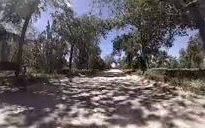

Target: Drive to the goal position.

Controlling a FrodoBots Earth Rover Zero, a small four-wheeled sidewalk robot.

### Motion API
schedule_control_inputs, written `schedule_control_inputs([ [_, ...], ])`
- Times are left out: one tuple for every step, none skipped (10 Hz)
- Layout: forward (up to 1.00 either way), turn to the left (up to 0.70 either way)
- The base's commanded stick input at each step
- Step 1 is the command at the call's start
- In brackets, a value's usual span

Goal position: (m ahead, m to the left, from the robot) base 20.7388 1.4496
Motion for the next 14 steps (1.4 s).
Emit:
schedule_control_inputs([
  [0.7, 0.01],
  [0.7, 0.01],
  [0.7, 0.01],
  [0.7, 0.01],
  [0.7, 0.01],
  [0.7, 0.01],
  [0.7, -0.01],
  [0.7, -0.15],
  [0.7, -0.2],
  [0.7, -0.05],
  [0.7, 0.01],
  [0.7, 0.01],
  [0.7, 0.01],
  [0.7, 0.01],
])
